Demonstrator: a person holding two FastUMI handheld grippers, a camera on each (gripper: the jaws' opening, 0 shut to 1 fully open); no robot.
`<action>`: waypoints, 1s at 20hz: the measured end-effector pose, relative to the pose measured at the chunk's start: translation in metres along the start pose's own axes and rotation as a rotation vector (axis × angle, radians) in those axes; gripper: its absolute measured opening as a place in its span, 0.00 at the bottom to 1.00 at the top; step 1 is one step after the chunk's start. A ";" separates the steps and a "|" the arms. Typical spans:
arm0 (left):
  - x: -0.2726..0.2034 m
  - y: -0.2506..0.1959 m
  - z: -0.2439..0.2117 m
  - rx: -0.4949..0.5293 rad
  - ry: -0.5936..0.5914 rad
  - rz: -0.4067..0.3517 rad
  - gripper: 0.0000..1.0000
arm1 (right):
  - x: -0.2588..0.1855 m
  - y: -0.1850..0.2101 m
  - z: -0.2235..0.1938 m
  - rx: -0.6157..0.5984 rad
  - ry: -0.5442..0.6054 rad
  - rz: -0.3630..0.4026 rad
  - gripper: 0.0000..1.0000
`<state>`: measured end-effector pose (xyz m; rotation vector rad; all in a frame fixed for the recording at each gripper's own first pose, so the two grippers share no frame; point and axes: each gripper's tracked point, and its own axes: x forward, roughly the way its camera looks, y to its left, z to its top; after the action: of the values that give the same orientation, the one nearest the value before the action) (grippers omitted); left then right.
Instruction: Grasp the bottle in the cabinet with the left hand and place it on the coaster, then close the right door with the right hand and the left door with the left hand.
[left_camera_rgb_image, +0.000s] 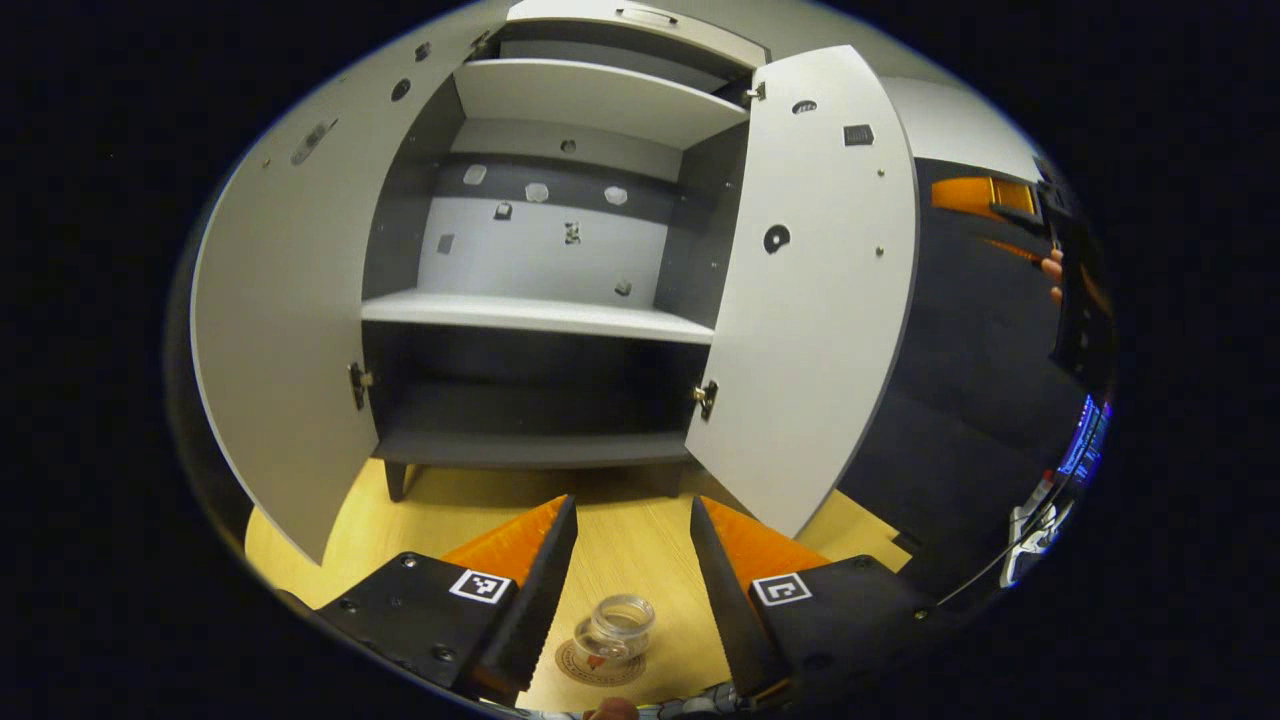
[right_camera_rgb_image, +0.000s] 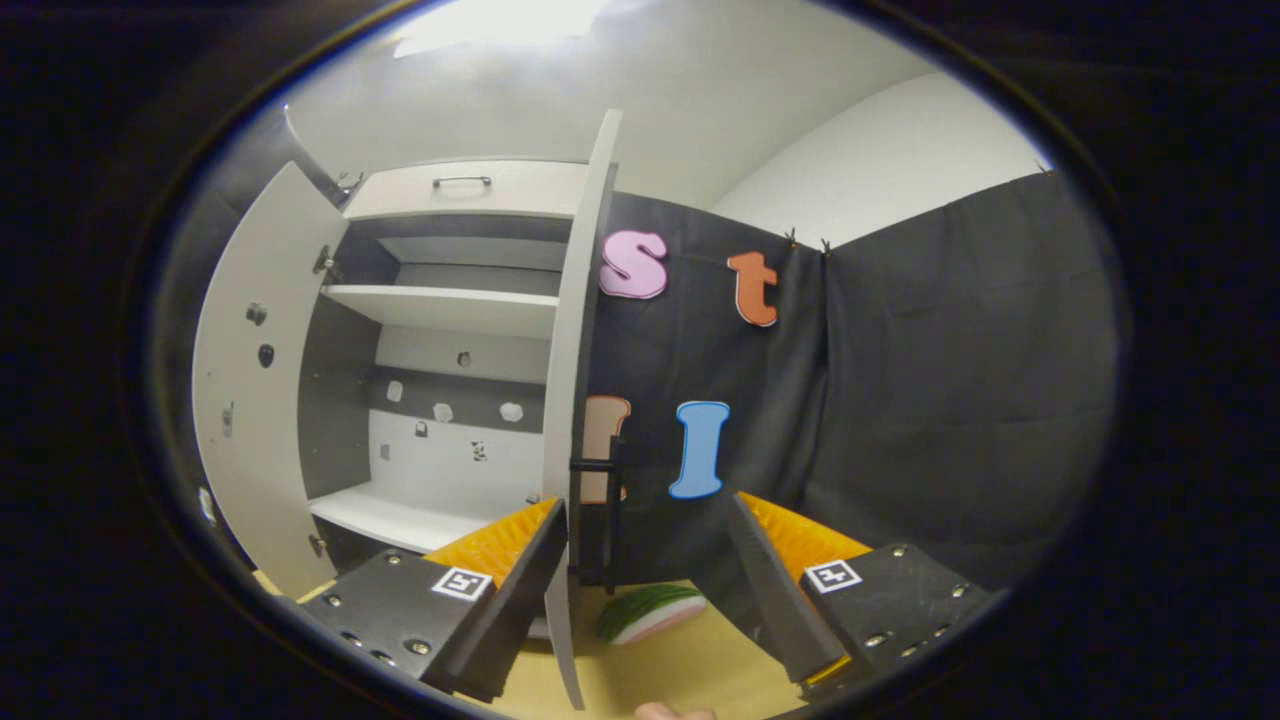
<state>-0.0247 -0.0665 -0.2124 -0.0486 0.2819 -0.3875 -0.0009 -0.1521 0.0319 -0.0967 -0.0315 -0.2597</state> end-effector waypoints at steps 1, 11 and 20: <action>-0.002 0.000 0.014 0.007 -0.022 0.013 0.75 | 0.003 -0.002 -0.003 0.000 0.008 -0.005 0.93; -0.022 0.022 0.101 -0.037 -0.179 0.097 0.95 | 0.013 0.002 -0.023 0.006 0.052 0.012 0.98; -0.039 0.051 0.116 -0.018 -0.198 0.177 0.96 | 0.014 0.016 -0.022 0.009 0.047 0.088 0.95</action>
<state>-0.0082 -0.0053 -0.0963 -0.0788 0.0928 -0.2022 0.0176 -0.1424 0.0091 -0.0823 0.0185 -0.1741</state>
